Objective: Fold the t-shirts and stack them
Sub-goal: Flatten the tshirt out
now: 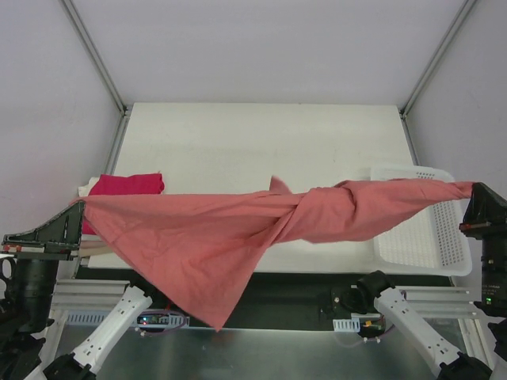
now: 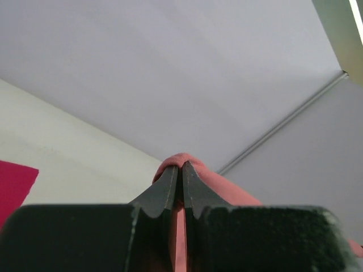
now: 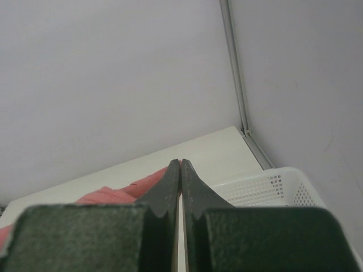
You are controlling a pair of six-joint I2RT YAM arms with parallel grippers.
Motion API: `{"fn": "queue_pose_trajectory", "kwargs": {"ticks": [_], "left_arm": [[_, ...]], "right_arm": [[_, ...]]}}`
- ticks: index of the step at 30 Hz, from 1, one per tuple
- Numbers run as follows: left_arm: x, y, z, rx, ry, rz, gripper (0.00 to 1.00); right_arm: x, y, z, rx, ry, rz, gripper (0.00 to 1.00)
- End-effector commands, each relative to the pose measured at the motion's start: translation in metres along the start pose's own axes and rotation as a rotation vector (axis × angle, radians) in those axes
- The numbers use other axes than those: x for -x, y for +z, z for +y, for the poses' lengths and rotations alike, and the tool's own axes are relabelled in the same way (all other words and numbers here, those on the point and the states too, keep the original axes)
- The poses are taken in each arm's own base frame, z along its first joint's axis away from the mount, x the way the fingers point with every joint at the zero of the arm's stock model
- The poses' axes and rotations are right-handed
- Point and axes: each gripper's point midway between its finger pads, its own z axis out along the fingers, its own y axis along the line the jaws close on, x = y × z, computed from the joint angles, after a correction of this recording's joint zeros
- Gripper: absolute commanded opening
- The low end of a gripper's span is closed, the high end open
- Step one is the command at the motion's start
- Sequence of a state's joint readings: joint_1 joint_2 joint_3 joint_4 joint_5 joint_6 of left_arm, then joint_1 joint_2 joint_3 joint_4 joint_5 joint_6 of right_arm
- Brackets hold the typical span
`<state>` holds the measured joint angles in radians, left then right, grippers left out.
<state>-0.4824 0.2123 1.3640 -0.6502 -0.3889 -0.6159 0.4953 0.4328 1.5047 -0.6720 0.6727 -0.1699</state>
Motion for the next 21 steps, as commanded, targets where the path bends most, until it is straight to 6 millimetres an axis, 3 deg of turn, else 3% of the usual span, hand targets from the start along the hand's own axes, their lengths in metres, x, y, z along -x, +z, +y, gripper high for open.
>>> {"fn": "queue_pose_trajectory", "kwargs": {"ticks": [1, 7, 8, 10, 11, 13, 14, 15, 16, 17, 18, 19, 20, 21], "left_arm": [[0.007, 0.015, 0.034, 0.21, 0.027, -0.077, 0.0], [-0.045, 0.065, 0.068, 0.422, 0.133, 0.032, 0.0], [-0.065, 0.08, 0.078, 0.477, 0.171, 0.078, 0.0], [-0.082, 0.093, 0.091, 0.546, 0.211, 0.109, 0.0], [-0.104, 0.106, 0.103, 0.595, 0.246, 0.157, 0.0], [-0.126, 0.123, 0.112, 0.632, 0.278, 0.189, 0.0], [-0.152, 0.136, 0.126, 0.673, 0.334, 0.253, 0.0], [-0.166, 0.145, 0.132, 0.684, 0.352, 0.284, 0.0], [-0.187, 0.163, 0.148, 0.727, 0.387, 0.333, 0.0], [-0.205, 0.174, 0.152, 0.715, 0.374, 0.395, 0.0], [-0.218, 0.185, 0.16, 0.724, 0.37, 0.431, 0.0], [-0.234, 0.206, 0.186, 0.776, 0.381, 0.462, 0.0], [-0.25, 0.218, 0.193, 0.766, 0.37, 0.512, 0.0], [-0.26, 0.228, 0.204, 0.777, 0.37, 0.542, 0.0]], "right_arm": [[0.0, 0.011, -0.017, -0.139, -0.049, -0.001, 0.01], [-0.053, 0.049, 0.007, -0.168, -0.151, 0.138, 0.01], [-0.067, 0.056, 0.011, -0.179, -0.173, 0.162, 0.01], [-0.091, 0.071, 0.016, -0.209, -0.221, 0.209, 0.01], [-0.105, 0.08, 0.021, -0.218, -0.243, 0.234, 0.01], [-0.14, 0.09, 0.026, -0.224, -0.281, 0.299, 0.01], [-0.16, 0.103, 0.032, -0.226, -0.308, 0.341, 0.01], [-0.182, 0.109, 0.037, -0.21, -0.315, 0.391, 0.0], [-0.195, 0.118, 0.03, -0.244, -0.321, 0.422, 0.01], [-0.222, 0.133, 0.031, -0.26, -0.344, 0.486, 0.01], [-0.244, 0.142, 0.035, -0.237, -0.316, 0.543, 0.01], [-0.255, 0.153, 0.021, -0.281, -0.305, 0.574, 0.01], [-0.288, 0.167, 0.018, -0.29, -0.32, 0.654, 0.01], [-0.301, 0.177, 0.019, -0.287, -0.311, 0.685, 0.01]]}}
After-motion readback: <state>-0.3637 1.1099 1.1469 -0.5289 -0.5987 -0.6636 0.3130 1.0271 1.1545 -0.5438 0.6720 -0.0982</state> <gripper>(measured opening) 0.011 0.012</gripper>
